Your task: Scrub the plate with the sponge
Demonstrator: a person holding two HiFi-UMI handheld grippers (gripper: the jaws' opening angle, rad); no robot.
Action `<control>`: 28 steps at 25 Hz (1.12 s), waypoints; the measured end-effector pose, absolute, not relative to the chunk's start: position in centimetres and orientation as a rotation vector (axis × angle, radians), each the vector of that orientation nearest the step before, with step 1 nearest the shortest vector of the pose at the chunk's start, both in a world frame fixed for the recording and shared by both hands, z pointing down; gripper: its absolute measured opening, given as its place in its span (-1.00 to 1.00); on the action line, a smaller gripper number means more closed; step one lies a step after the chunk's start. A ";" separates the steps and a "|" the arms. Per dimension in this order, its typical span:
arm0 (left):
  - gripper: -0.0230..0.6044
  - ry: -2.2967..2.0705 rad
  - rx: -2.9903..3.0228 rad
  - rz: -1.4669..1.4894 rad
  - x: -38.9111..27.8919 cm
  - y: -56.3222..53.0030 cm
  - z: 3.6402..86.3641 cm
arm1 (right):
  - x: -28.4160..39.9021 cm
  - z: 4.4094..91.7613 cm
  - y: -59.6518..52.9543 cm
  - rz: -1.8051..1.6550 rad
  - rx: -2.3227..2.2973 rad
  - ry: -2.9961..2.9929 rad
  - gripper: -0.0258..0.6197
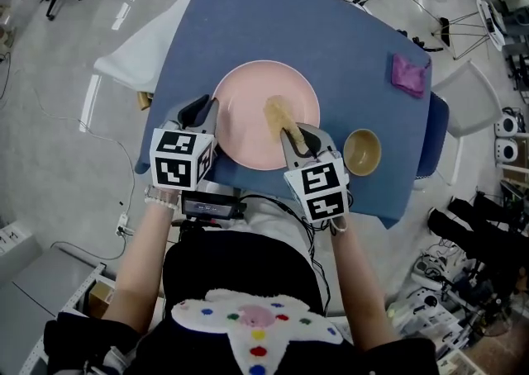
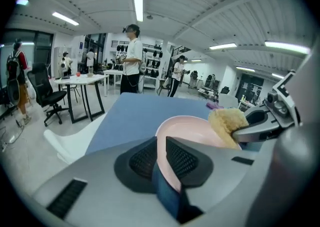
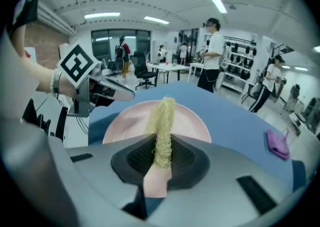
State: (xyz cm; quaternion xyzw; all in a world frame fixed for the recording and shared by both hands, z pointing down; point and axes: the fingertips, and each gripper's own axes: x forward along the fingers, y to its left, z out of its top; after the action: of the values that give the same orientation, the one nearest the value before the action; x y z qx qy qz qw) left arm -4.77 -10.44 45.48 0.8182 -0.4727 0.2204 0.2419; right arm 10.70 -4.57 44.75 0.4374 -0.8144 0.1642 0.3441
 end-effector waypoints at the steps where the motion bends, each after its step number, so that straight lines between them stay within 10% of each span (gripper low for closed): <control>1: -0.75 -1.312 2.268 0.602 -4.8 -10.7 44.6 | 11.0 44.0 -4.8 0.429 1.183 -2.136 -0.74; 28: -0.89 -1.309 2.548 0.395 -3.6 -9.0 31.0 | 13.6 33.2 -5.3 0.342 1.542 -2.323 -0.75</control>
State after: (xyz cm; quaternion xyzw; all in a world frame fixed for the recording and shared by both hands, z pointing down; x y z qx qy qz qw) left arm -3.62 -8.98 31.01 0.8742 -0.4493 0.1355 0.1245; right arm 13.63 -5.32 33.19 0.5413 -0.8156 0.1199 0.1654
